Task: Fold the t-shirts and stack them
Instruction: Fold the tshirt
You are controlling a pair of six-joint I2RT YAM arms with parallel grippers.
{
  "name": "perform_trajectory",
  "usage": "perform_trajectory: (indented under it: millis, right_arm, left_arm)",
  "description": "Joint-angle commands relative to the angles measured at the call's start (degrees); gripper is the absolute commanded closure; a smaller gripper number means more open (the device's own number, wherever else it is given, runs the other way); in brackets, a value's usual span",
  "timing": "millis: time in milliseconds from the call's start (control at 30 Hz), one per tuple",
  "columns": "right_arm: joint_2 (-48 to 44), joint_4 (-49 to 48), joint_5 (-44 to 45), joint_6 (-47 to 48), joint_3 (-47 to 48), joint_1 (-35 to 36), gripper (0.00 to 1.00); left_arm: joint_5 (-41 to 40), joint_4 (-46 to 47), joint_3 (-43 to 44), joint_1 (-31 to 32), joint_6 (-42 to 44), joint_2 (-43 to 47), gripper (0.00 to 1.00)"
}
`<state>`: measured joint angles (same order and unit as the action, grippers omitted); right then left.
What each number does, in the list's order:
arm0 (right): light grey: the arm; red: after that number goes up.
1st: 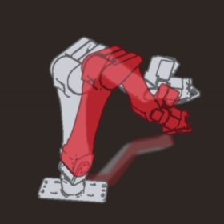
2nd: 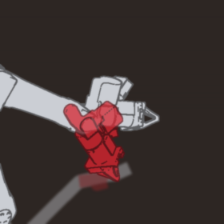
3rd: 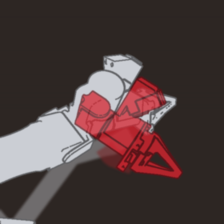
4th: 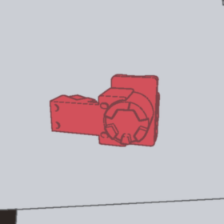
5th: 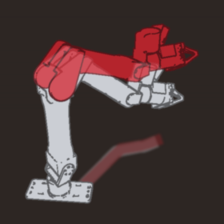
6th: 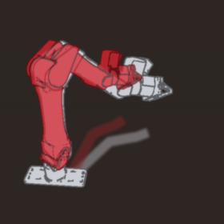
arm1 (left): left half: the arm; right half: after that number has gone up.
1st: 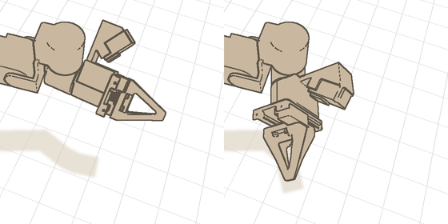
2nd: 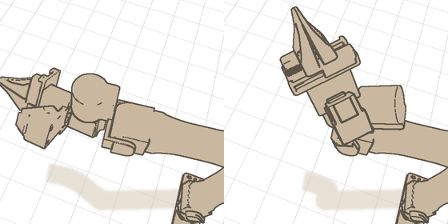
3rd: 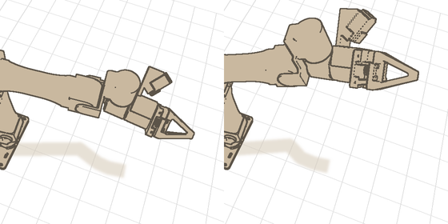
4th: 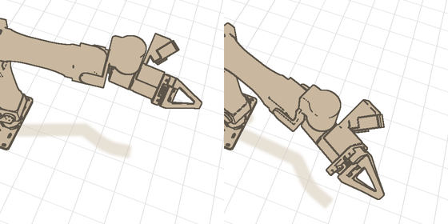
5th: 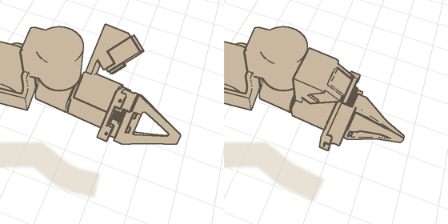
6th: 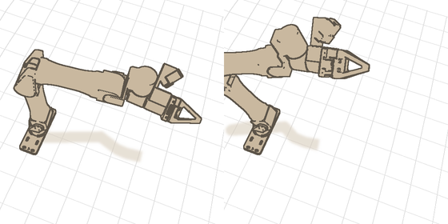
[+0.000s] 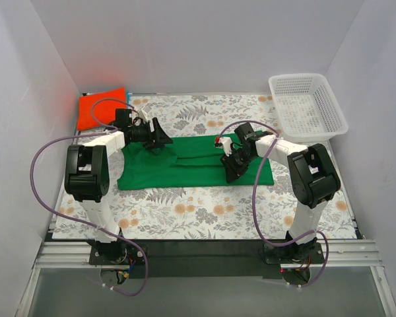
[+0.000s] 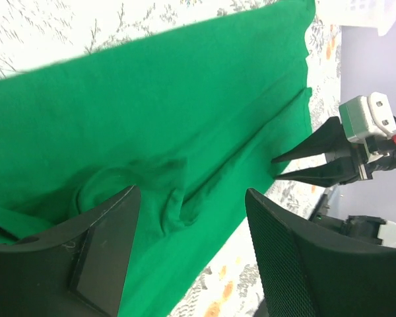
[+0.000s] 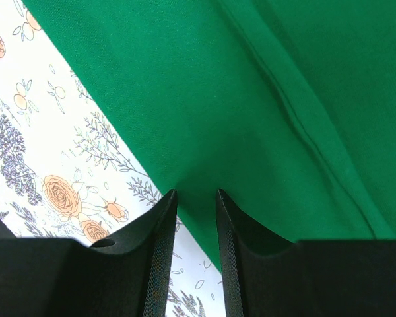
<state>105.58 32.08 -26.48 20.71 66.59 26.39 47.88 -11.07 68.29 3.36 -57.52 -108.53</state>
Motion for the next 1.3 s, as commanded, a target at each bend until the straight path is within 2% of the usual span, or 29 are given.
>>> perform_trajectory:
  millis: [0,133,267,300,400,467,600,733,867,1033,1267]
  right_arm:
    - [0.24,1.85,1.17,-0.32,-2.07,0.77,0.63]
    - [-0.29,2.46,1.60,0.21,-1.64,0.85,0.63]
    - [-1.69,2.99,3.36,0.91,0.12,0.24,0.69]
    - [-2.13,3.17,3.63,1.09,0.64,-0.28,0.70]
    - [-2.22,3.34,5.38,1.79,3.37,-0.99,0.76]
    - [-1.52,3.17,6.87,2.40,5.12,-1.43,0.77]
    - [1.64,3.34,8.46,3.11,7.94,-1.87,0.79]
    - [2.52,3.17,10.13,3.28,11.19,-2.75,0.80]
    - [3.75,3.17,11.01,3.20,14.97,-5.29,0.78]
    - [6.56,3.08,12.24,3.11,19.62,-9.25,0.73]
    - [11.04,2.47,15.75,5.13,21.04,-10.83,0.67]
  left_arm:
    - [-1.29,-0.70,0.80,0.07,3.28,3.58,0.36]
    - [-1.82,-3.33,-4.30,-0.10,5.92,9.11,0.39]
    - [-3.57,-4.31,-9.48,-0.10,7.15,15.27,0.55]
    - [-4.71,-4.57,-10.62,-0.10,7.68,17.11,0.66]
    - [-11.30,-6.94,-11.25,-0.10,8.38,18.62,0.77]
    - [-15.16,-8.53,-10.81,-0.10,9.00,17.92,0.80]
    - [-17.20,-8.70,-8.01,-0.10,9.27,13.71,0.83]
    - [-18.43,-10.45,-3.00,-0.10,9.53,5.20,0.89]
    - [-20.54,-10.46,2.45,-0.10,9.44,-0.96,0.89]
    - [-19.49,-10.46,9.40,-0.10,8.74,-5.72,0.86]
    - [-22.03,-10.82,9.50,-0.19,9.53,-4.68,0.61]
